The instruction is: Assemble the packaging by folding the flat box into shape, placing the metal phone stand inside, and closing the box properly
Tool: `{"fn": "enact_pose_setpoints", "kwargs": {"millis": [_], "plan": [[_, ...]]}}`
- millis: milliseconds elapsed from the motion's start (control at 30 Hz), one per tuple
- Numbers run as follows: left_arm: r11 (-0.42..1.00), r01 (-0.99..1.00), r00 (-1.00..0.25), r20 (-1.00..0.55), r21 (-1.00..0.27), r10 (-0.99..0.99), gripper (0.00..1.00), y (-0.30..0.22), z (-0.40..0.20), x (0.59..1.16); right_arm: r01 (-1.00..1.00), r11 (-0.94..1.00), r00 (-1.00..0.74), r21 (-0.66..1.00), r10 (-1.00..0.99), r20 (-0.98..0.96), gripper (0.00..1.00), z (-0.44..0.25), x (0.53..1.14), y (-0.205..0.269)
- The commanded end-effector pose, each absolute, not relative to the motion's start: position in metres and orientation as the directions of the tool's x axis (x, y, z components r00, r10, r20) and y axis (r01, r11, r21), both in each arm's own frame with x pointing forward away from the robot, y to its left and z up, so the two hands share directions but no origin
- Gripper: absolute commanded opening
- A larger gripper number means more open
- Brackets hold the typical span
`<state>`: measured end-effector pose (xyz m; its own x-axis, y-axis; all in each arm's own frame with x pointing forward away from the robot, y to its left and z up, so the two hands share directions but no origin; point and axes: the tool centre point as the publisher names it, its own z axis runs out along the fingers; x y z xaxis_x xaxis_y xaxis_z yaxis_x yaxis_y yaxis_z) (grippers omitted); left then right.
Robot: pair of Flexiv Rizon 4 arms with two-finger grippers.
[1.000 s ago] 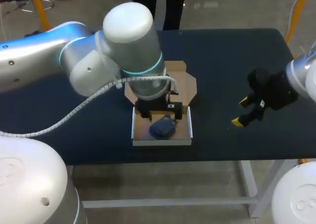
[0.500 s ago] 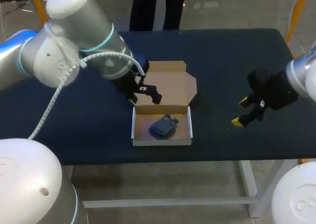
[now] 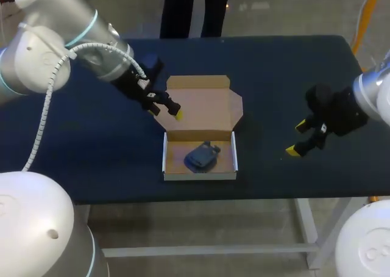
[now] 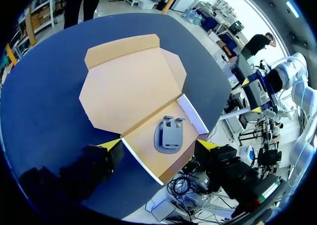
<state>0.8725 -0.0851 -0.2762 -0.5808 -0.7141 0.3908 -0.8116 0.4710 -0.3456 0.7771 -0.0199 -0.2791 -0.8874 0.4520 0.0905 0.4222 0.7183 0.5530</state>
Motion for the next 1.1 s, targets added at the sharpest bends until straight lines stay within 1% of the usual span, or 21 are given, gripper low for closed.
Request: {"fn": "enact_pose_setpoints", "kwargs": {"millis": [33,167,200,267,433,533,767,1100], "plan": [[0.470,-0.812,-0.580,0.387,-0.346,-0.717,1.00,-0.085,-0.277,0.872,0.421,0.718,-0.889,0.555,0.449,0.094,1.00,-0.278,0.776,-0.021],[0.470,-0.812,-0.580,0.387,-0.346,-0.717,1.00,-0.085,-0.277,0.872,0.421,0.718,-0.889,0.555,0.449,0.094,1.00,-0.278,0.776,-0.021],[0.490,-0.799,-0.600,0.420,-0.348,-0.681,1.00,-0.081,-0.279,0.871,0.421,0.718,-0.889,0.555,0.449,0.094,1.00,-0.278,0.776,-0.021],[0.472,-0.797,-0.600,0.410,-0.377,-0.686,1.00,-0.071,-0.282,0.872,0.421,0.718,-0.889,0.555,0.449,0.094,1.00,-0.278,0.776,-0.021],[0.505,-0.766,-0.642,0.447,-0.397,-0.623,1.00,-0.057,-0.287,0.876,0.421,0.718,-0.889,0.555,0.449,0.094,1.00,-0.278,0.776,-0.021],[0.501,-0.765,-0.643,0.461,-0.403,-0.611,1.00,-0.049,-0.290,0.883,0.421,0.718,-0.889,0.555,0.449,0.094,1.00,-0.278,0.776,-0.021],[0.488,-0.758,-0.651,0.460,-0.432,-0.604,1.00,-0.029,-0.300,0.906,0.408,0.765,-0.903,0.498,0.418,0.098,1.00,-0.265,0.783,-0.010],[0.458,-0.765,-0.642,0.478,-0.452,-0.600,1.00,-0.013,-0.317,0.941,0.371,0.828,-0.927,0.420,0.358,0.112,1.00,-0.244,0.797,0.002]]}}
